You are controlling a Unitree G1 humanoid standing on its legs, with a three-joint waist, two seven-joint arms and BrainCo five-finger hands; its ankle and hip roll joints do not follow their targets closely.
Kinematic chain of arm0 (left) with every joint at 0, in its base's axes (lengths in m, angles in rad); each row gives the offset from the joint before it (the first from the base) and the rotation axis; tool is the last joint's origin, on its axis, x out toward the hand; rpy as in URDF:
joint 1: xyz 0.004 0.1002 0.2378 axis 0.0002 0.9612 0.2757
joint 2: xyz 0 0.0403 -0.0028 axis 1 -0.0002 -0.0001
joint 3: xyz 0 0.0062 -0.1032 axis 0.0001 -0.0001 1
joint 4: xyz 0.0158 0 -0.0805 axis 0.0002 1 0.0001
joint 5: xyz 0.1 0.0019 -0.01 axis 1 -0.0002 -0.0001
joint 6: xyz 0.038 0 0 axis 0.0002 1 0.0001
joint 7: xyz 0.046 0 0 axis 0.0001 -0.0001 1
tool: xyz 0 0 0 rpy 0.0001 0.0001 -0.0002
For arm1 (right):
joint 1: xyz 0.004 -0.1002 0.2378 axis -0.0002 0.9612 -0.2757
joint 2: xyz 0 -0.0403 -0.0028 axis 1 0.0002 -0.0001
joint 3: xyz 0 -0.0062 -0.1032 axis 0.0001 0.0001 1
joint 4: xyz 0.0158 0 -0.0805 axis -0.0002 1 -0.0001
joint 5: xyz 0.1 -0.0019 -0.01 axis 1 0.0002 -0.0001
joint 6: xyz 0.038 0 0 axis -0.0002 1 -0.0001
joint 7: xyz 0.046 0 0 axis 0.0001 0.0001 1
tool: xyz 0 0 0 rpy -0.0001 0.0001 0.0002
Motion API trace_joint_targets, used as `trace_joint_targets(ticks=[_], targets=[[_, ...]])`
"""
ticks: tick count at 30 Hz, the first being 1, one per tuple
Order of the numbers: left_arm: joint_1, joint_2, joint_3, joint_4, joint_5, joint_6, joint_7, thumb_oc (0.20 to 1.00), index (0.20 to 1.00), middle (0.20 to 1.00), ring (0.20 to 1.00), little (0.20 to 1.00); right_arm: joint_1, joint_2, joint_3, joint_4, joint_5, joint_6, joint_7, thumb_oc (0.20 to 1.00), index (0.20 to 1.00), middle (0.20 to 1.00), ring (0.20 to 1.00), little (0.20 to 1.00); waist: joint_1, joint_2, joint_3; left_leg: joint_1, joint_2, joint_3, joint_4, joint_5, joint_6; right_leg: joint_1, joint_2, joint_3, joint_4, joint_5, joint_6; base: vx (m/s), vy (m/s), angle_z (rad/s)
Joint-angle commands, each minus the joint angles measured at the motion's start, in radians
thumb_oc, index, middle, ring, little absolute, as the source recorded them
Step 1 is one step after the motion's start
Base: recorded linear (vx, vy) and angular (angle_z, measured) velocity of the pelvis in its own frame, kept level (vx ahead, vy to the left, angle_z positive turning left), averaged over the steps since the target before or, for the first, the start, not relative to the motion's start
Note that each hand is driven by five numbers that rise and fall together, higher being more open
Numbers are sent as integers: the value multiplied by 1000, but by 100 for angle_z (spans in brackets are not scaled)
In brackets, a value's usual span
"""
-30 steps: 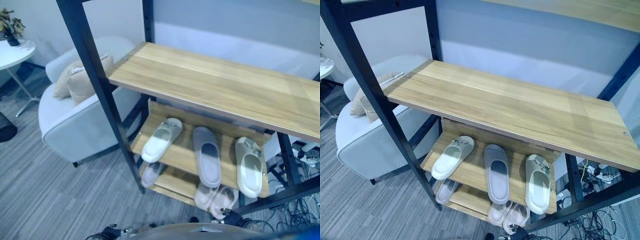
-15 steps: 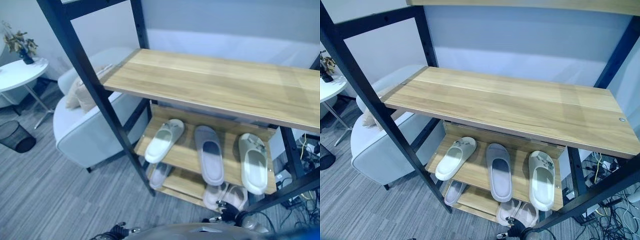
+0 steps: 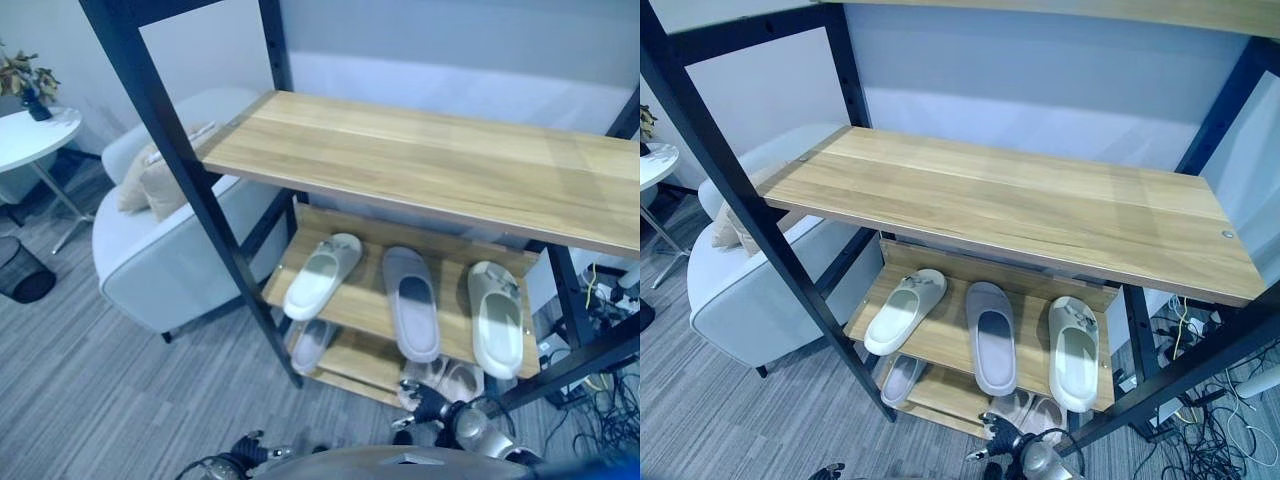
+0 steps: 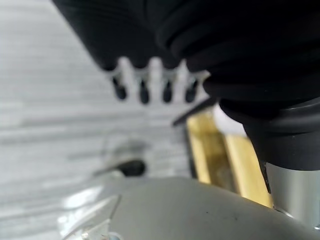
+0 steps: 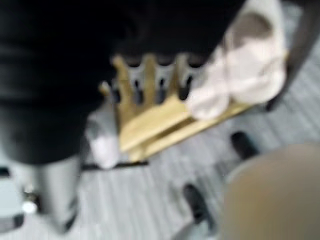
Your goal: Arrange the slippers neatly on the shoe rack.
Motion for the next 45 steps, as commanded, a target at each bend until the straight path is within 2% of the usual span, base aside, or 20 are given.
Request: trace_joint_targets(ticks=[1, 2, 5, 10, 14, 18, 21, 23, 24, 26, 28, 30, 34, 35, 39, 45], targets=[[-68, -50, -63, 26, 31, -13, 16, 1000, 1000, 1000, 1000, 1000, -151, -25, 47, -86, -27, -42, 18, 1000, 1000, 1000, 1000, 1000, 21, 70, 122, -64, 43, 58, 12, -3, -17, 67, -4, 22, 27, -150, 63, 0, 0, 0], [-69, -50, -62, 26, 31, -13, 16, 1000, 1000, 1000, 1000, 1000, -151, -25, 47, -87, -27, -41, 18, 1000, 1000, 1000, 1000, 1000, 21, 70, 122, -64, 43, 58, 12, -3, -17, 67, -4, 22, 28, -150, 63, -41, 10, -2], [-84, -45, -83, 9, 34, -18, 15, 1000, 1000, 1000, 1000, 1000, -236, -21, 164, -168, -61, -59, 82, 1000, 1000, 1000, 1000, 1000, 34, 72, 141, -80, 43, 55, 12, 3, -19, 50, -3, 22, 33, -151, 63, -51, -3, -2], [-88, -45, -95, 20, 62, -16, 11, 1000, 1000, 1000, 1000, 1000, -334, -20, 285, -273, -149, -77, 149, 1000, 1000, 1000, 1000, 1000, 43, 62, 139, -89, 47, 55, 12, 13, -19, 43, -3, 24, 36, -146, 63, 0, 0, 0], [-91, -44, -101, 21, 64, -16, 19, 1000, 1000, 1000, 1000, 1000, -385, 8, 330, -377, -110, -82, 183, 1000, 1000, 1000, 1000, 1000, 45, 50, 134, -89, 50, 62, 12, 12, -18, 44, -1, 30, 38, -147, 63, 0, 0, 0], [-105, -49, -103, 24, 59, -15, 35, 1000, 1000, 1000, 1000, 1000, -436, 23, 347, -465, -110, -99, 167, 1000, 1000, 1000, 1000, 1000, 49, 40, 130, -86, 53, 66, 12, 10, -18, 44, 0, 32, 39, -147, 63, 13, -5, -3], [-106, -51, -99, 24, 55, -17, 42, 1000, 1000, 1000, 1000, 1000, -447, -5, 327, -526, -117, -116, 138, 1000, 1000, 1000, 1000, 1000, 48, 40, 131, -86, 53, 67, 12, 9, -18, 43, 0, 34, 40, -146, 64, 0, 0, 0], [-100, -47, -88, 27, 56, -21, 48, 1000, 1000, 1000, 1000, 1000, -489, -67, 299, -667, -167, -147, 116, 1000, 1000, 1000, 1000, 1000, 44, 36, 129, -84, 55, 71, 12, 5, -18, 42, 0, 34, 40, -146, 65, 0, 0, 0], [-101, -48, -88, 28, 56, -21, 48, 1000, 1000, 1000, 1000, 1000, -488, -70, 298, -669, -167, -146, 116, 1000, 1000, 1000, 1000, 1000, 45, 37, 129, -84, 55, 71, 12, 5, -18, 42, 0, 34, 40, -146, 65, 16, -7, -3], [-93, -48, -81, 33, 65, -24, 55, 1000, 1000, 1000, 1000, 1000, -514, -125, 276, -740, -242, -177, 73, 1000, 1000, 1000, 1000, 1000, 44, 36, 127, -80, 58, 73, 12, 3, -18, 45, 0, 35, 40, -147, 66, 15, -1, -5], [-80, -51, -65, 46, 75, -25, 63, 1000, 1000, 1000, 1000, 1000, -510, -205, 201, -864, -317, -205, -10, 1000, 1000, 1000, 1000, 1000, 37, 34, 122, -72, 60, 78, 12, -3, -17, 50, 1, 36, 37, -147, 68, 35, 12, -4], [-74, -52, -57, 44, 74, -28, 66, 1000, 1000, 1000, 1000, 1000, -478, -250, 153, -911, -364, -212, -57, 1000, 1000, 1000, 1000, 1000, 32, 35, 122, -69, 60, 80, 12, -5, -16, 52, 0, 37, 36, -146, 69, 18, 7, -1], [-67, -56, -46, 32, 67, -33, 70, 1000, 1000, 1000, 1000, 1000, -368, -342, 18, -998, -428, -201, -146, 1000, 1000, 1000, 1000, 1000, 19, 34, 119, -66, 60, 83, 12, -9, -13, 54, 0, 38, 34, -146, 71, 0, 0, 0], [-66, -56, -48, 32, 67, -33, 69, 1000, 1000, 1000, 1000, 1000, -364, -344, 15, -1001, -428, -200, -145, 1000, 1000, 1000, 1000, 1000, 21, 35, 118, -66, 60, 82, 12, -9, -13, 55, 0, 38, 34, -146, 71, 0, 0, 0], [-56, -56, -36, 18, 65, -37, 64, 1000, 1000, 1000, 1000, 1000, -218, -399, -119, -1012, -462, -179, -197, 1000, 1000, 1000, 1000, 1000, 8, 32, 113, -62, 61, 83, 12, -16, -11, 60, 1, 33, 33, -148, 73, 17, -4, -1], [-42, -62, -35, 20, 78, -37, 60, 1000, 1000, 1000, 1000, 1000, -140, -389, -191, -910, -511, -136, -254, 1000, 1000, 1000, 1000, 1000, 4, 31, 107, -54, 60, 85, 12, -23, -11, 69, 3, 32, 26, -149, 73, 19, -4, 0]])
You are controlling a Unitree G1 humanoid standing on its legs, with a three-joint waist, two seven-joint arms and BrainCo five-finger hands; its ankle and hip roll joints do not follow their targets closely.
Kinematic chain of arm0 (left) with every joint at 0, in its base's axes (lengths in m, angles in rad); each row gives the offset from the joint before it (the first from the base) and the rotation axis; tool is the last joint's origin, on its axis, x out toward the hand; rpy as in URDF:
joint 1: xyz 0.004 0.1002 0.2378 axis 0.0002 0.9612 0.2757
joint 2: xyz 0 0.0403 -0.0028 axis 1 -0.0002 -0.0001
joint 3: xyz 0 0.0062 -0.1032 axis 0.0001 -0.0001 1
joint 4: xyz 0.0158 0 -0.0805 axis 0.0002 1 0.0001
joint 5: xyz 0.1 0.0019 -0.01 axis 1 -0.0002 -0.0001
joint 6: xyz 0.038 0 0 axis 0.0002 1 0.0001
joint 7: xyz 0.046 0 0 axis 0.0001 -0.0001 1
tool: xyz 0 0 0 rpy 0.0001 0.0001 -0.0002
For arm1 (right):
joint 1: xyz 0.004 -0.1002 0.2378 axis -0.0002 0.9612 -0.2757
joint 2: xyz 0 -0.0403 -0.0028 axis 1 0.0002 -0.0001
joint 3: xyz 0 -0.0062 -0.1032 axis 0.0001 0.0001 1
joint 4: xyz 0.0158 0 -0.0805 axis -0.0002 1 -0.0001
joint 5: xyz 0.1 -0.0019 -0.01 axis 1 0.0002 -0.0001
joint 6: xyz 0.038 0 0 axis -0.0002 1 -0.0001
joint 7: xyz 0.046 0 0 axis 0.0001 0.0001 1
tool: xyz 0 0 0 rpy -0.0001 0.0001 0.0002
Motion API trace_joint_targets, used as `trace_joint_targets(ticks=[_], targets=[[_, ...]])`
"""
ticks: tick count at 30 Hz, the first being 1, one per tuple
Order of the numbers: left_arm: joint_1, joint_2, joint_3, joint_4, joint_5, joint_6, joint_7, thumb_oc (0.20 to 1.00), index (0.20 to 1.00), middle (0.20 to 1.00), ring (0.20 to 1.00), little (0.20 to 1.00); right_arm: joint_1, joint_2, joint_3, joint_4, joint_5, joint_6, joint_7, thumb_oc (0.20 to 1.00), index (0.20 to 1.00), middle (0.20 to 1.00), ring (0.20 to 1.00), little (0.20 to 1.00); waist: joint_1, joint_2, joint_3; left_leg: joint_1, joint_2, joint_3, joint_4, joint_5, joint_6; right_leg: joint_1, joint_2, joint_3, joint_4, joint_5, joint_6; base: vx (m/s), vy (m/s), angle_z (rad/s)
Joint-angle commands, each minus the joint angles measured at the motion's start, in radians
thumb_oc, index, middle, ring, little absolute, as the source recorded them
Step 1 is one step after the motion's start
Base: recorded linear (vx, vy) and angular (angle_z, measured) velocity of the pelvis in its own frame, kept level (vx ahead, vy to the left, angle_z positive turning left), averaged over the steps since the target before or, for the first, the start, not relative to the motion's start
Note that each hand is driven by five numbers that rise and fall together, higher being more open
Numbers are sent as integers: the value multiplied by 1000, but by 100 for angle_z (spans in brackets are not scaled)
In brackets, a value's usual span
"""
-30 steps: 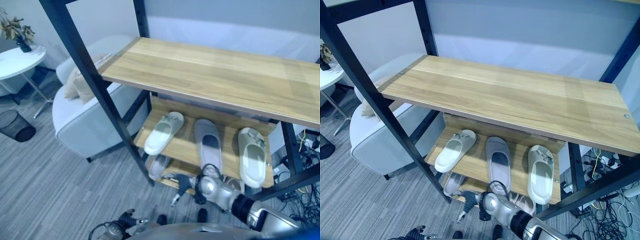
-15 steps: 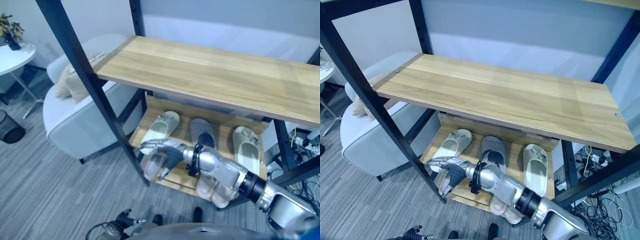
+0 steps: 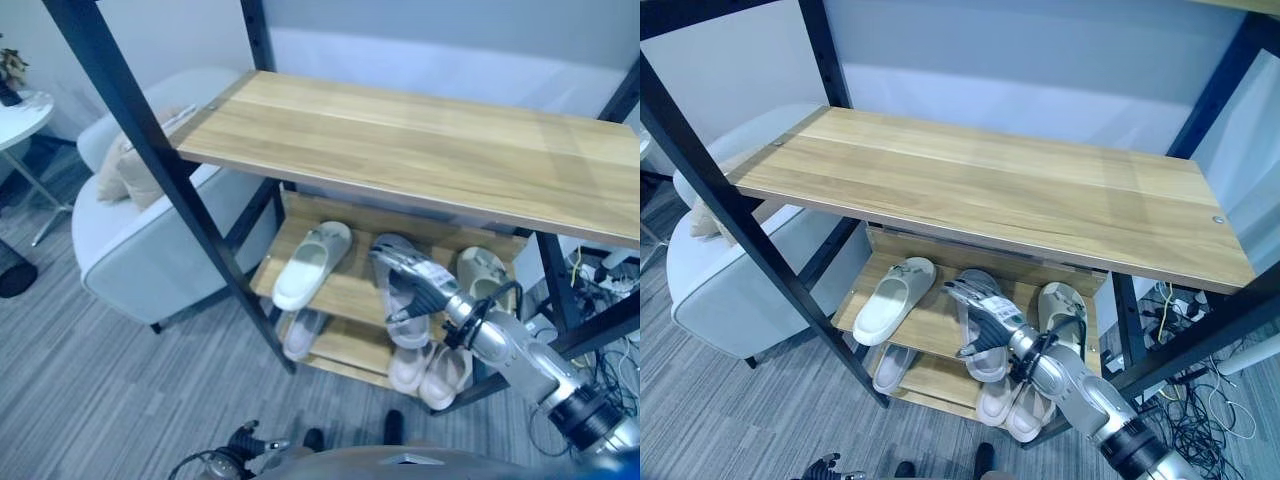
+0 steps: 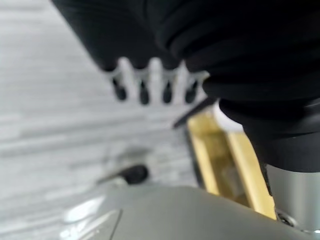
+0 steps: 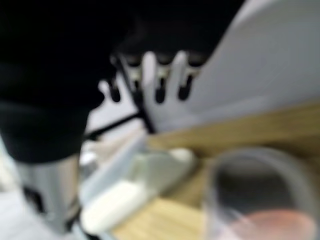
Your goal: Arrange the slippers neatly on the shoe rack.
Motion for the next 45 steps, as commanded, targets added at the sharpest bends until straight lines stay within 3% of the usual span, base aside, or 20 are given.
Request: trace_joint_targets(ticks=[1, 8, 15, 36, 37, 38, 45], targets=[[-41, -70, -55, 29, 44, -15, -4, 1000, 1000, 1000, 1000, 1000, -85, -14, -44, -42, -15, 24, -83, 1000, 1000, 1000, 1000, 1000, 32, 54, 69, -27, 45, 62, 12, -41, -2, 106, -14, 14, 25, -167, 71, 0, 0, 0], [-33, -60, -48, 22, 43, -14, 22, 1000, 1000, 1000, 1000, 1000, -85, 50, -94, 124, -5, 82, -195, 1000, 1000, 1000, 1000, 1000, 42, 58, 70, -30, 41, 53, 12, -43, 0, 110, -13, 5, 19, -169, 71, 17, 7, 1], [-22, -43, -46, 25, 40, -13, 36, 1000, 1000, 1000, 1000, 1000, -155, 84, -132, 252, 106, 93, -271, 1000, 1000, 1000, 1000, 1000, 63, 56, 86, -41, 37, 40, 12, -49, 1, 107, -12, -4, 18, -178, 70, 19, 4, 3], [-57, -9, -60, 12, -6, -27, 53, 1000, 1000, 1000, 1000, 1000, -382, 124, -105, 485, 219, 134, -330, 1000, 1000, 1000, 1000, 1000, 107, 55, 162, -129, 25, 10, 12, -14, -1, 29, -18, -14, 38, -170, 68, -12, 5, 3], [-62, -12, -65, 11, -9, -29, 53, 1000, 1000, 1000, 1000, 1000, -389, 122, -104, 492, 219, 136, -331, 351, 351, 351, 351, 351, 109, 56, 166, -135, 24, 9, 12, -11, -1, 24, -19, -18, 39, -170, 68, -7, 8, 9], [-64, -14, -67, 11, -10, -28, 53, 1000, 1000, 1000, 1000, 1000, -390, 122, -104, 492, 219, 137, -333, 200, 200, 200, 200, 200, 110, 57, 168, -137, 23, 8, 12, -11, -1, 23, -19, -20, 40, -170, 69, -13, 11, 10], [-62, -39, -60, 25, 8, -22, 61, 1000, 1000, 1000, 1000, 1000, -292, 110, -151, 389, 191, 119, -360, 200, 200, 200, 200, 200, 94, 54, 161, -125, 25, 10, 12, -21, 1, 31, -20, -15, 41, -175, 70, 10, 7, 2]])
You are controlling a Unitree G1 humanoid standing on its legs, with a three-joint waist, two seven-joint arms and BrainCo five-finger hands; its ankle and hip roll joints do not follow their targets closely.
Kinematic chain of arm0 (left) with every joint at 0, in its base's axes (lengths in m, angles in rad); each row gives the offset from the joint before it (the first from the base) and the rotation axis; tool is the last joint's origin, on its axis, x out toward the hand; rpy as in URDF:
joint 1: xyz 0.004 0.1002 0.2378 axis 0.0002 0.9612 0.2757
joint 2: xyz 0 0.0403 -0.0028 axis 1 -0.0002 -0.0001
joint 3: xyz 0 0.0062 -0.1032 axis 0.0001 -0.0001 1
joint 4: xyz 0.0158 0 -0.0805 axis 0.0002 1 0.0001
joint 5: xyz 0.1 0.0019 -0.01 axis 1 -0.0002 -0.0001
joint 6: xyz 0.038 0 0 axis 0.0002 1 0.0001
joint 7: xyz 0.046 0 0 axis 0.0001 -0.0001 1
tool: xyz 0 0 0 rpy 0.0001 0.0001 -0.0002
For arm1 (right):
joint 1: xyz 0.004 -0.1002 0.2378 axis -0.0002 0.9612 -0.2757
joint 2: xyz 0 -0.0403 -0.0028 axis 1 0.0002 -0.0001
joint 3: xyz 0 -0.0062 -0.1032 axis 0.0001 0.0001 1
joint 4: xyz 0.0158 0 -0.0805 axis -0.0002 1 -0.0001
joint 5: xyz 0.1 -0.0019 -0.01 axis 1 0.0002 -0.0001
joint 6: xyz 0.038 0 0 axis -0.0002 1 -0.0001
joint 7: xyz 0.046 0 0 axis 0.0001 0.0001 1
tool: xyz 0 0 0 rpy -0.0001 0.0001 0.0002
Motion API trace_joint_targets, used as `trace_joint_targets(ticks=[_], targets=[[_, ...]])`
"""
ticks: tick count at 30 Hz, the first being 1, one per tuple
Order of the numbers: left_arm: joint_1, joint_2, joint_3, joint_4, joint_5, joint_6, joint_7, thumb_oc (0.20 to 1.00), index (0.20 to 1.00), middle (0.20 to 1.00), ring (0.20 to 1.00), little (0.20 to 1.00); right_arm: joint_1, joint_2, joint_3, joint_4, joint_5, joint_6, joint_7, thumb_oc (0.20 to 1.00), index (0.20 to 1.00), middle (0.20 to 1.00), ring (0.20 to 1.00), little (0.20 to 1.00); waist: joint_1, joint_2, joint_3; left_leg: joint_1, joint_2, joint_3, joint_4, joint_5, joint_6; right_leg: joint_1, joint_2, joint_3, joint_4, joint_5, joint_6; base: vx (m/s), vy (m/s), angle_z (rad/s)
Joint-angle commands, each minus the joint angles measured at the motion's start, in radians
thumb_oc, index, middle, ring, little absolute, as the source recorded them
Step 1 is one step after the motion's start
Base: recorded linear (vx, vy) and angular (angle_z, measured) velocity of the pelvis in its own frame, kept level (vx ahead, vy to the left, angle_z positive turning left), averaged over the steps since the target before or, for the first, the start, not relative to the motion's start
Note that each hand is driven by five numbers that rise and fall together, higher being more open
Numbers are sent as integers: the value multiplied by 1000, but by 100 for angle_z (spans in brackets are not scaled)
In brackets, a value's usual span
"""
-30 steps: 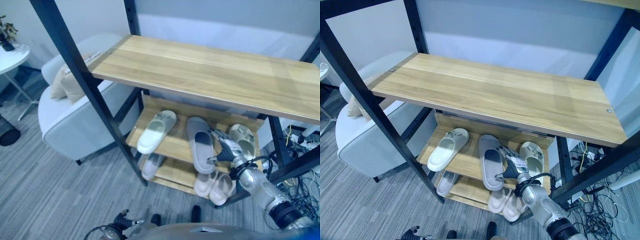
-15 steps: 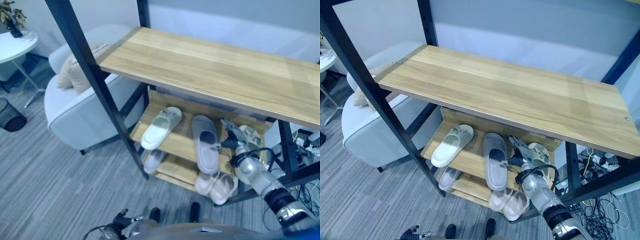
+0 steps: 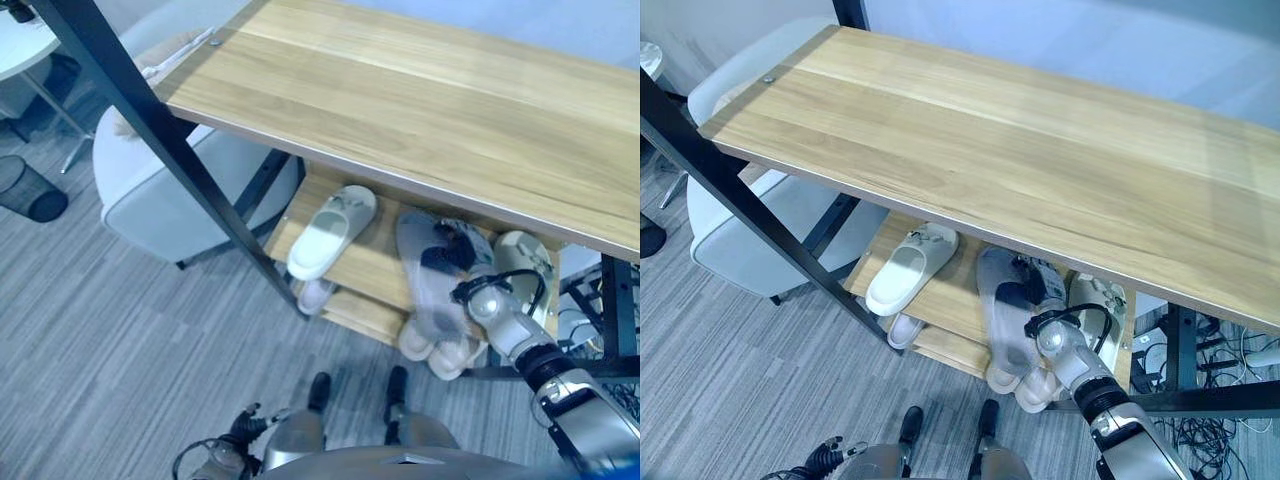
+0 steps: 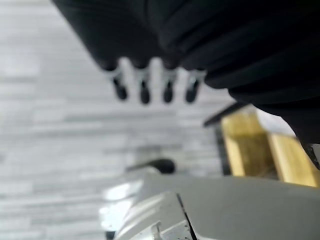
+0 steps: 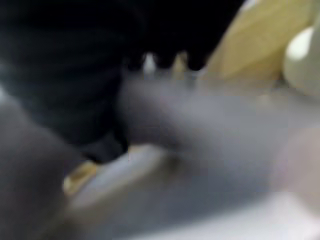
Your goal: Arrange the slippers neatly on the shoe rack.
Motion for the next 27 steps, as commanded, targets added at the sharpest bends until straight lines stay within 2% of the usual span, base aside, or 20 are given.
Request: trace_joint_targets(ticks=[1, 5, 10, 12, 17, 27], targets=[[-27, -35, -56, 40, 24, 0, 19, 1000, 1000, 1000, 1000, 1000, -1, -57, -56, -137, -5, -41, -38, 200, 200, 200, 200, 200, 12, 38, 44, -14, 23, 56, 11, -49, 9, 122, -19, 33, 39, -184, 69, 32, 11, 0], [-23, -40, -41, 45, 33, 2, 25, 1000, 1000, 1000, 1000, 1000, 79, -64, -86, -246, -1, -78, -44, 200, 200, 200, 200, 200, -5, 36, 34, 4, 24, 68, 11, -57, 9, 133, -19, 37, 34, -184, 69, 10, 7, -3], [-13, -39, -29, 45, 41, 2, 21, 1000, 1000, 1000, 1000, 1000, 173, -87, -97, -383, 12, -122, 5, 200, 200, 200, 200, 200, -20, 27, 22, 20, 27, 79, 11, -65, 8, 145, -17, 42, 31, -183, 70, 10, 4, -4], [-8, -40, -21, 50, 48, 2, 18, 1000, 1000, 1000, 1000, 1000, 224, -93, -96, -452, 26, -146, 43, 200, 200, 200, 200, 200, -27, 22, 15, 27, 30, 86, 11, -68, 8, 150, -17, 45, 29, -182, 70, 0, 0, 0], [-6, -34, 20, 65, 57, 4, 0, 1000, 1000, 1000, 1000, 1000, 373, -128, -44, -667, 103, -214, 220, 200, 200, 200, 200, 200, -44, 8, -13, 52, 35, 101, 11, -74, 4, 169, -13, 50, 28, -182, 72, -7, 1, -7], [9, -37, 50, 90, 59, 9, -19, 1000, 1000, 1000, 1000, 1000, 522, -115, -31, -657, 259, -211, 369, 200, 200, 200, 200, 200, -62, 2, -43, 71, 40, 117, 11, -74, 1, 180, -13, 52, 34, -180, 74, -16, 5, -3]])
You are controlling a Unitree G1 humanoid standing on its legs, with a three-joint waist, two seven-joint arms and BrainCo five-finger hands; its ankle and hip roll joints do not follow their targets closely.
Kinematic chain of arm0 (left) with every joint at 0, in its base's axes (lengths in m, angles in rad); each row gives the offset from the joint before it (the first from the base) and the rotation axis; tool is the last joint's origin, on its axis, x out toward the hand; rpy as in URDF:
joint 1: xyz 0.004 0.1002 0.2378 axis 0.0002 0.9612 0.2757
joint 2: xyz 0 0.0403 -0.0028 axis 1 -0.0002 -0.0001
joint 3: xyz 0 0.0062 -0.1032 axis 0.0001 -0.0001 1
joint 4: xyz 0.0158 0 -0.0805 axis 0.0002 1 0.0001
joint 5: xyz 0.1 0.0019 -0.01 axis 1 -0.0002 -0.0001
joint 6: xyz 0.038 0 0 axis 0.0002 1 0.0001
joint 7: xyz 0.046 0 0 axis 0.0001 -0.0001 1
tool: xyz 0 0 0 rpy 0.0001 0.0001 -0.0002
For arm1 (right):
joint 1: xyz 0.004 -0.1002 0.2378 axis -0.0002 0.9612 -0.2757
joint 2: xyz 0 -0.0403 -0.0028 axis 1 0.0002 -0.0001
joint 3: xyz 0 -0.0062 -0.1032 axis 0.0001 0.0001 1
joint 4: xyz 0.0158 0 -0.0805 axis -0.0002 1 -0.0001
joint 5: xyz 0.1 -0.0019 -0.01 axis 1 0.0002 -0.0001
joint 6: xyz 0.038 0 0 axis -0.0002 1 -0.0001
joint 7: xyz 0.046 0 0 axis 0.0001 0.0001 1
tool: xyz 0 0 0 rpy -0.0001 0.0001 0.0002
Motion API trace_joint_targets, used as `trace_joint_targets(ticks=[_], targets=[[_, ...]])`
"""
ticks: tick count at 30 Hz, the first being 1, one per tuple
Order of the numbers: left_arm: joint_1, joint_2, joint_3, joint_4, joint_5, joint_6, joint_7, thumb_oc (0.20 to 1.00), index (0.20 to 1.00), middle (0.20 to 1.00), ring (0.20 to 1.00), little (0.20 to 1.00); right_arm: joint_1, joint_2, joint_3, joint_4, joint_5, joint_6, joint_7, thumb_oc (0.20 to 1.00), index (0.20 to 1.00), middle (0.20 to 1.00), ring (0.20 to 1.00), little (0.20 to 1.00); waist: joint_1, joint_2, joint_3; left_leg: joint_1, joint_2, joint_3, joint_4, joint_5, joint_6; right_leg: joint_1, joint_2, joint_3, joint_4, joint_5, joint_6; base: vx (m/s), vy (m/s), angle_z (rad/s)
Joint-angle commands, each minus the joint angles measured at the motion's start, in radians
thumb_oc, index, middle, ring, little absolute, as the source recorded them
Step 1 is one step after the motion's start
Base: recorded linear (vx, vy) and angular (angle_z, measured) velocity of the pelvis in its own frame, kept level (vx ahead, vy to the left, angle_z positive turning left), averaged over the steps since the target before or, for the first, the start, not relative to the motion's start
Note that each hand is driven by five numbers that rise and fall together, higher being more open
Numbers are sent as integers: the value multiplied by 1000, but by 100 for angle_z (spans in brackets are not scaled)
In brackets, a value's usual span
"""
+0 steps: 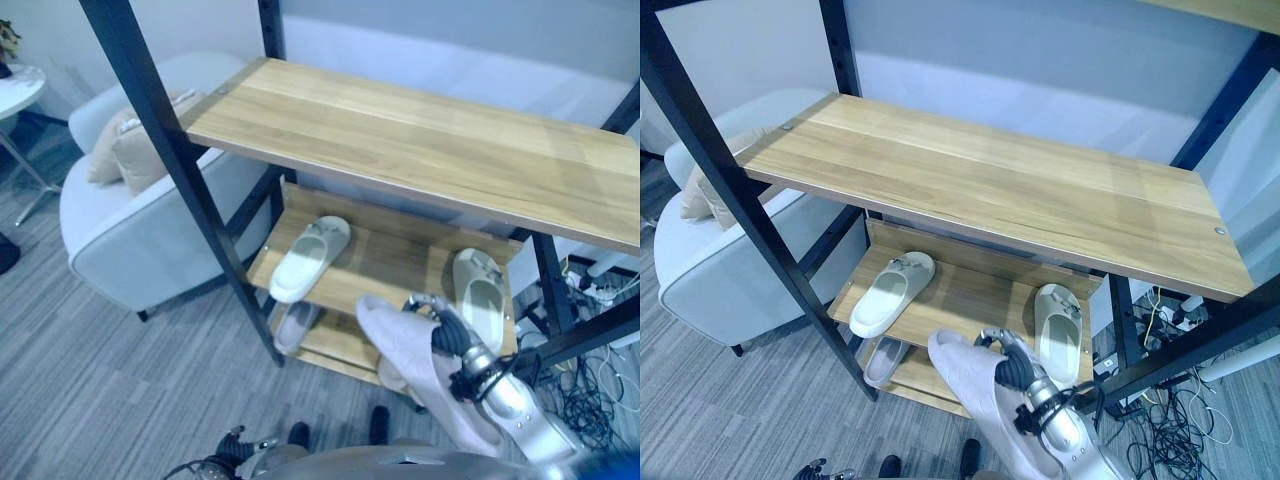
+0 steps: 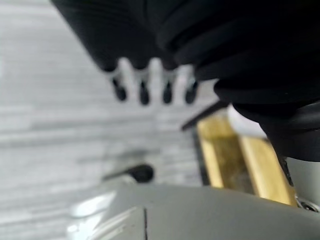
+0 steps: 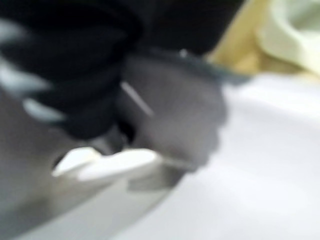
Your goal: Arrange the slippers neatly on the shoe rack.
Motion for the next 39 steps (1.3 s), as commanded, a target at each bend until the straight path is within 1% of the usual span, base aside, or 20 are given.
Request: trace_joint_targets(ticks=[1, 3, 5, 6, 8, 11, 12, 15, 16, 21, 25, 26, 27, 31, 33, 34, 35, 36, 38, 39], targets=[[-50, -46, -19, 51, 21, 0, -17, 1000, 1000, 1000, 1000, 1000, -80, -60, -52, -113, 90, -54, 20, 200, 200, 200, 200, 200, 11, 58, 88, 1, 38, 80, 12, -63, -3, 123, -14, 21, 34, -173, 72, -14, -1, -7], [-45, -47, -12, 62, 29, 3, -21, 1000, 1000, 1000, 1000, 1000, -53, -62, -69, -103, 103, -49, 33, 200, 200, 200, 200, 200, 6, 59, 83, 5, 37, 82, 12, -64, -3, 125, -15, 24, 36, -174, 73, -18, -1, -7], [-31, -43, -1, 68, 36, 4, -35, 1000, 1000, 1000, 1000, 1000, 7, -51, -105, -76, 179, -41, 67, 200, 200, 200, 200, 200, -3, 62, 77, 14, 38, 87, 12, -64, -3, 127, -17, 27, 42, -174, 74, -9, -3, -2], [-31, -43, -2, 68, 36, 4, -35, 1000, 1000, 1000, 1000, 1000, 8, -52, -106, -77, 180, -41, 68, 200, 200, 200, 200, 200, -2, 62, 77, 14, 38, 87, 12, -64, -3, 128, -17, 27, 42, -174, 74, 0, 0, 0], [-25, -40, -4, 64, 31, 3, -42, 1000, 1000, 1000, 1000, 1000, 38, -32, -128, -29, 257, -30, 86, 200, 200, 200, 200, 200, -7, 64, 75, 16, 39, 88, 12, -63, -5, 128, -18, 24, 49, -177, 74, -4, -11, -4], [-24, -38, -8, 56, 25, 1, -47, 1000, 1000, 1000, 1000, 1000, 39, -10, -133, 32, 307, -17, 90, 200, 200, 200, 200, 200, -8, 66, 76, 15, 40, 86, 12, -61, -6, 127, -19, 21, 52, -180, 73, 3, -9, -4], [-23, -35, -13, 49, 20, 0, -51, 1000, 1000, 1000, 1000, 1000, 50, 0, -144, 65, 356, -9, 96, 200, 200, 200, 200, 200, -10, 67, 77, 14, 40, 83, 12, -60, -8, 128, -20, 17, 51, -179, 73, 0, 0, 0], [-20, -32, -23, 38, 16, -2, -56, 1000, 1000, 1000, 1000, 1000, 57, 4, -155, 94, 391, -5, 101, 200, 200, 200, 200, 200, -10, 68, 80, 13, 39, 79, 12, -60, -10, 130, -19, 14, 51, -181, 72, 21, -10, 2], [-74, 46, -17, -39, -134, -17, -111, 1000, 1000, 1000, 1000, 1000, -77, -22, -296, 621, 715, 48, 166, 200, 200, 200, 200, 200, 14, 42, 220, -246, 56, 124, 267, -86, -5, -49, -62, 16, 220, -208, 69, 45, 3, 2], [-70, 53, -15, -45, -138, -17, -111, 1000, 1000, 1000, 1000, 1000, -95, -16, -301, 633, 711, 48, 156, 200, 200, 200, 200, 200, 18, 48, 228, -247, 51, 124, 261, -85, -4, -51, -68, 17, 219, -206, 71, 11, 23, -4], [-76, 55, -33, -48, -135, -20, -111, 1000, 1000, 1000, 1000, 1000, -146, -33, -274, 623, 703, 45, 150, 200, 200, 200, 200, 200, 31, 57, 270, -276, 43, 113, 268, -79, -1, -80, -72, 17, 238, -206, 71, -44, 26, -12], [-77, 55, -33, -48, -135, -20, -111, 1000, 1000, 1000, 1000, 1000, -146, -33, -274, 624, 704, 45, 150, 200, 200, 200, 200, 200, 31, 57, 270, -277, 43, 113, 268, -79, -1, -81, -73, 17, 238, -206, 71, -90, 26, -1], [-93, 59, -47, -46, -134, -19, -109, 1000, 1000, 1000, 1000, 1000, -189, -41, -248, 624, 703, 45, 145, 200, 200, 200, 200, 200, 40, 62, 304, -304, 41, 104, 283, -73, -1, -108, -76, 12, 265, -209, 70, -105, 31, 1], [-132, 69, -70, -43, -143, -23, -93, 1000, 1000, 1000, 1000, 1000, -295, -58, -191, 610, 678, 31, 114, 200, 200, 200, 200, 200, 55, 75, 365, -380, 36, 85, 329, -69, -1, -181, -85, 3, 334, -219, 68, -99, 37, 1], [-141, 69, -75, -42, -145, -23, -91, 1000, 1000, 1000, 1000, 1000, -314, -61, -177, 605, 668, 30, 106, 200, 200, 200, 200, 200, 58, 77, 372, -400, 35, 82, 343, -69, -1, -198, -88, 2, 349, -221, 67, -77, 30, 27], [-164, 74, -82, -37, -142, -24, -83, 1000, 1000, 1000, 1000, 1000, -378, -77, -138, 573, 622, 24, 85, 200, 200, 200, 200, 200, 67, 80, 393, -457, 30, 71, 381, -72, 1, -252, -95, -2, 391, -230, 64, -67, 25, 4], [-164, 74, -81, -37, -142, -24, -83, 1000, 1000, 1000, 1000, 1000, -378, -77, -138, 573, 622, 24, 85, 200, 200, 200, 200, 200, 67, 80, 392, -458, 30, 71, 382, -72, 1, -253, -95, -2, 391, -231, 64, -126, 39, -3], [-192, 84, -78, -37, -158, -25, -71, 1000, 1000, 1000, 1000, 1000, -445, -89, -101, 550, 586, 17, 67, 200, 200, 200, 200, 200, 73, 81, 408, -520, 34, 63, 423, -74, 3, -309, -104, -3, 432, -240, 61, -99, 26, 2], [-237, 104, -59, -45, -186, -32, -47, 1000, 1000, 1000, 1000, 1000, -507, -111, -71, 507, 520, 7, 33, 200, 200, 200, 200, 200, 82, 83, 425, -595, 30, 51, 471, -79, 6, -379, -111, -9, 491, -258, 58, -97, 20, 23], [-246, 108, -51, -49, -195, -34, -37, 1000, 1000, 1000, 1000, 1000, -521, -113, -63, 498, 503, 11, 24, 200, 200, 200, 200, 200, 84, 81, 430, -617, 31, 47, 504, -111, 2, -397, -115, -3, 525, -287, 63, -9, -4, 30]])
